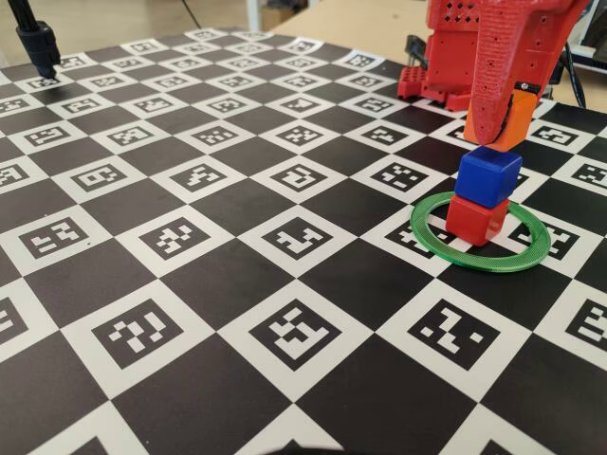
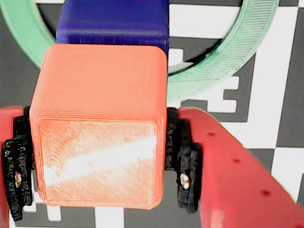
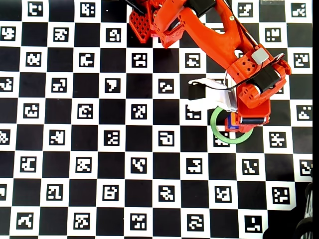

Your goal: Grab the red cube then put it in the green circle then put the blue cube on top and finally the orange cube on top

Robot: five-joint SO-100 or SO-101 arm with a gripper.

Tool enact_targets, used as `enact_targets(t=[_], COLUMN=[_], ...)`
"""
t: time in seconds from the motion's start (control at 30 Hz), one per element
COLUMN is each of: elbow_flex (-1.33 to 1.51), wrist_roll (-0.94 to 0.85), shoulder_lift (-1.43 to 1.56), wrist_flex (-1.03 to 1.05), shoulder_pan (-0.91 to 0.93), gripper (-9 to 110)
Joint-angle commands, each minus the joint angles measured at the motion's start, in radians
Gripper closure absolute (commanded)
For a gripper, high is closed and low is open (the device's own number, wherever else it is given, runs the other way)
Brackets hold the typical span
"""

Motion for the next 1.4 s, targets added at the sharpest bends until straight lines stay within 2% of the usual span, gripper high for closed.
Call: enact_targets(t=[0.0,1.17,1.37], elbow_flex=[-0.008,0.041,0.054], wrist_roll=[-0.002,0.000,0.015], shoulder_lift=[0.156,0.158,0.166], wrist_flex=[-0.012,-0.066,-0.072], shoulder_pan=[0.011,0.003,0.009], gripper=[98,98,90])
